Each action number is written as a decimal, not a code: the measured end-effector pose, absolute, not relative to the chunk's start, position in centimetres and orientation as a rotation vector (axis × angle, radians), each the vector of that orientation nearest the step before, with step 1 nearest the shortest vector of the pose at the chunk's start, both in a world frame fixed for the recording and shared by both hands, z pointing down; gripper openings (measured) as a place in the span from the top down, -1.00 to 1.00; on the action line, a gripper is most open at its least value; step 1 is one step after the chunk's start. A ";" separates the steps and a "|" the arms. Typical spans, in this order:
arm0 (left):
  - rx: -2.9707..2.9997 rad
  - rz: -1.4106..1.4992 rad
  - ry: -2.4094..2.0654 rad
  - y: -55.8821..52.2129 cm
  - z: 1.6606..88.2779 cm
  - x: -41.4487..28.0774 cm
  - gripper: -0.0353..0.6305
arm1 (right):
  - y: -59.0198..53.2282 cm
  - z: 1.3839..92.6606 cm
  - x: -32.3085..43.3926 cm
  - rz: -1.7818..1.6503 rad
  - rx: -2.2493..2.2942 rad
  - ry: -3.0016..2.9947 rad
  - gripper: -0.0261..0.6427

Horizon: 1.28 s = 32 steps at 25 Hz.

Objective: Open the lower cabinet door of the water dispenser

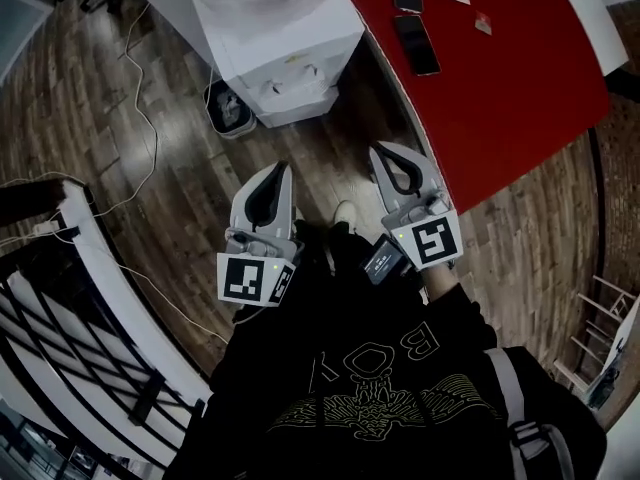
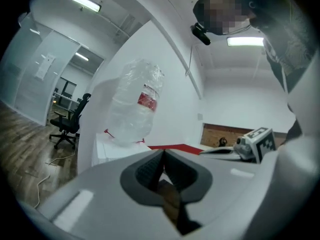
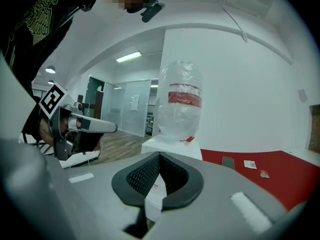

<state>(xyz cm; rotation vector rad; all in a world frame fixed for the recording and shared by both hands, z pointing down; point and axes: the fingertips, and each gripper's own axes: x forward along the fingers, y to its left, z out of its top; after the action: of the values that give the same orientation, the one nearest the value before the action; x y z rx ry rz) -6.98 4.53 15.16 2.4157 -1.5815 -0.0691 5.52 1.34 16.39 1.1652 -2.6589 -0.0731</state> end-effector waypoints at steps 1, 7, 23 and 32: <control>2.424 -0.068 -1.566 4.4 15.8 -7.1 0.87 | 1.2 16.9 5.1 -0.072 1.178 -2.644 0.93; 2.366 -0.066 -1.560 2.5 19.6 -9.0 0.87 | 0.2 20.0 3.4 -0.037 1.146 -2.618 0.93; 2.246 0.030 -1.812 -0.8 23.1 -8.9 0.87 | -3.4 25.6 5.2 0.121 1.083 -2.666 0.93; 2.157 0.068 -1.860 -0.9 27.9 -9.9 0.87 | -3.9 29.5 5.1 0.161 1.099 -2.662 0.93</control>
<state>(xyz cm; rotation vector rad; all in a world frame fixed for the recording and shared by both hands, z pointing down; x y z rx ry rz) -9.88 -0.93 27.94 2.1568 -1.8603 0.0682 5.08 -3.95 29.46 1.0992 -2.6616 0.1607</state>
